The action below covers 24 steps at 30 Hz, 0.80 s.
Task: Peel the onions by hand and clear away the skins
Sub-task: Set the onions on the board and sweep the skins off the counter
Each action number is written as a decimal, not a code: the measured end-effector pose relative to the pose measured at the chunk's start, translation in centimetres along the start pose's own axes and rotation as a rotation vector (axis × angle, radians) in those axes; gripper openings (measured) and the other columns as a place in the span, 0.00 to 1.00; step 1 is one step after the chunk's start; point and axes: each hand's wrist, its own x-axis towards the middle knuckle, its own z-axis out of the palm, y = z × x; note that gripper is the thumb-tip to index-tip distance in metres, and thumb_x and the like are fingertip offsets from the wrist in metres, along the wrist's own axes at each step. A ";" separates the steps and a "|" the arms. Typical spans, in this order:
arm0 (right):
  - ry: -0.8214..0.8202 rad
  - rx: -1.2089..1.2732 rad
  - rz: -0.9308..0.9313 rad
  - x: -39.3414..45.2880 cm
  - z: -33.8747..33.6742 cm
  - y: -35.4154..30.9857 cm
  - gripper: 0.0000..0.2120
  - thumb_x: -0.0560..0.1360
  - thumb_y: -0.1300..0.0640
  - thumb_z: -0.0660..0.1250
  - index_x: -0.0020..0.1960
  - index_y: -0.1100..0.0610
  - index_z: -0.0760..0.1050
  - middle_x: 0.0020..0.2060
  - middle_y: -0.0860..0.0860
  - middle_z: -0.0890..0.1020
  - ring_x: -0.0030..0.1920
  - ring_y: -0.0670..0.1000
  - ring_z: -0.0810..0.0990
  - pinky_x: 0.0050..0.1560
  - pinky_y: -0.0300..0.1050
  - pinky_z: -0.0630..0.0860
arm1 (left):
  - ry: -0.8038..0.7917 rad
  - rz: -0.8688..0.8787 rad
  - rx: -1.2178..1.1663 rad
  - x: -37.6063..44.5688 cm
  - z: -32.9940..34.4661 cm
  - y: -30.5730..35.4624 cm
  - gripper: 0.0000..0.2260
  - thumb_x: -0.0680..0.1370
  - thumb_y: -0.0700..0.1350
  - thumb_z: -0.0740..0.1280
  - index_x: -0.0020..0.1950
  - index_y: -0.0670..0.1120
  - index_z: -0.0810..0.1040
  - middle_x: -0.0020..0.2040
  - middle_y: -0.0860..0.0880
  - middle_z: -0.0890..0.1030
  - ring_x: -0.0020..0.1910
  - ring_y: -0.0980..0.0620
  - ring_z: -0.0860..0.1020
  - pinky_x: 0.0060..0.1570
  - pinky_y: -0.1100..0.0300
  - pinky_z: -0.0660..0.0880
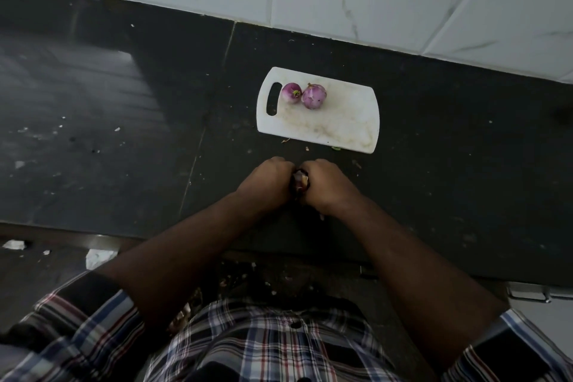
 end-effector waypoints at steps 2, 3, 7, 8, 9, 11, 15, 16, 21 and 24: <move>-0.013 0.005 -0.018 -0.7 0.6 -1.3 0.08 0.69 0.58 0.73 0.47 0.58 0.79 0.43 0.56 0.81 0.43 0.57 0.81 0.43 0.51 0.79 | 0.020 -0.021 0.003 -1.7 -0.3 -0.6 0.06 0.78 0.41 0.67 0.51 0.39 0.79 0.51 0.41 0.78 0.49 0.43 0.79 0.44 0.58 0.69; -0.021 0.005 -0.029 -1.0 0.9 -2.0 0.08 0.69 0.58 0.73 0.47 0.57 0.79 0.43 0.55 0.82 0.43 0.57 0.81 0.43 0.50 0.78 | 0.035 -0.031 0.003 -2.6 -0.4 -0.9 0.06 0.78 0.41 0.67 0.51 0.39 0.79 0.51 0.41 0.78 0.49 0.42 0.79 0.44 0.58 0.69; -0.054 0.013 -0.100 -2.4 2.2 -4.6 0.08 0.69 0.60 0.74 0.48 0.57 0.80 0.43 0.54 0.82 0.43 0.55 0.81 0.45 0.52 0.79 | 0.108 -0.087 0.010 -6.5 -0.8 -1.9 0.07 0.78 0.40 0.67 0.52 0.39 0.80 0.52 0.39 0.79 0.51 0.41 0.79 0.47 0.56 0.71; -0.059 0.013 -0.123 -2.9 2.6 -5.2 0.08 0.69 0.60 0.74 0.47 0.58 0.80 0.43 0.54 0.82 0.43 0.55 0.81 0.45 0.53 0.79 | 0.127 -0.105 0.013 -7.6 -0.8 -2.1 0.06 0.78 0.40 0.67 0.52 0.39 0.80 0.52 0.39 0.79 0.51 0.41 0.79 0.46 0.57 0.70; -0.059 0.010 -0.150 -3.3 3.2 -5.7 0.08 0.69 0.60 0.74 0.47 0.58 0.79 0.42 0.55 0.82 0.42 0.56 0.81 0.44 0.54 0.79 | 0.146 -0.125 0.013 -8.8 -0.7 -2.4 0.06 0.77 0.39 0.67 0.51 0.39 0.80 0.51 0.39 0.79 0.50 0.42 0.78 0.44 0.58 0.69; -0.062 0.005 -0.204 -4.3 4.4 -6.8 0.08 0.68 0.58 0.74 0.45 0.58 0.79 0.41 0.55 0.82 0.42 0.57 0.81 0.43 0.54 0.79 | 0.178 -0.155 0.018 -11.3 -0.5 -3.0 0.05 0.76 0.39 0.68 0.49 0.39 0.79 0.50 0.40 0.79 0.49 0.42 0.78 0.43 0.61 0.66; -0.067 -0.014 -0.291 -6.4 7.8 -9.5 0.09 0.67 0.57 0.74 0.45 0.58 0.79 0.42 0.55 0.81 0.42 0.58 0.80 0.41 0.53 0.78 | 0.232 -0.215 0.021 -16.8 0.4 -4.6 0.06 0.73 0.40 0.71 0.47 0.39 0.80 0.46 0.41 0.79 0.47 0.41 0.78 0.41 0.64 0.61; -0.074 -0.015 -0.308 -6.9 8.7 -10.2 0.08 0.68 0.58 0.74 0.46 0.58 0.79 0.42 0.56 0.81 0.43 0.58 0.80 0.42 0.53 0.77 | 0.243 -0.234 0.012 -18.0 0.7 -5.2 0.06 0.72 0.41 0.72 0.47 0.40 0.80 0.45 0.43 0.78 0.47 0.41 0.78 0.41 0.64 0.62; -0.132 -0.006 -0.331 -8.9 13.7 -13.9 0.13 0.66 0.55 0.75 0.49 0.56 0.79 0.45 0.53 0.80 0.44 0.55 0.80 0.42 0.48 0.77 | 0.247 -0.334 -0.070 -24.2 2.0 -8.3 0.10 0.72 0.44 0.73 0.50 0.43 0.81 0.47 0.46 0.79 0.47 0.45 0.80 0.44 0.54 0.75; -0.191 -0.006 -0.315 -9.1 17.6 -16.3 0.13 0.69 0.56 0.74 0.52 0.55 0.78 0.48 0.52 0.78 0.46 0.53 0.79 0.44 0.45 0.74 | 0.212 -0.425 -0.101 -27.3 3.0 -11.3 0.08 0.72 0.43 0.72 0.48 0.43 0.79 0.45 0.48 0.74 0.46 0.45 0.77 0.44 0.57 0.71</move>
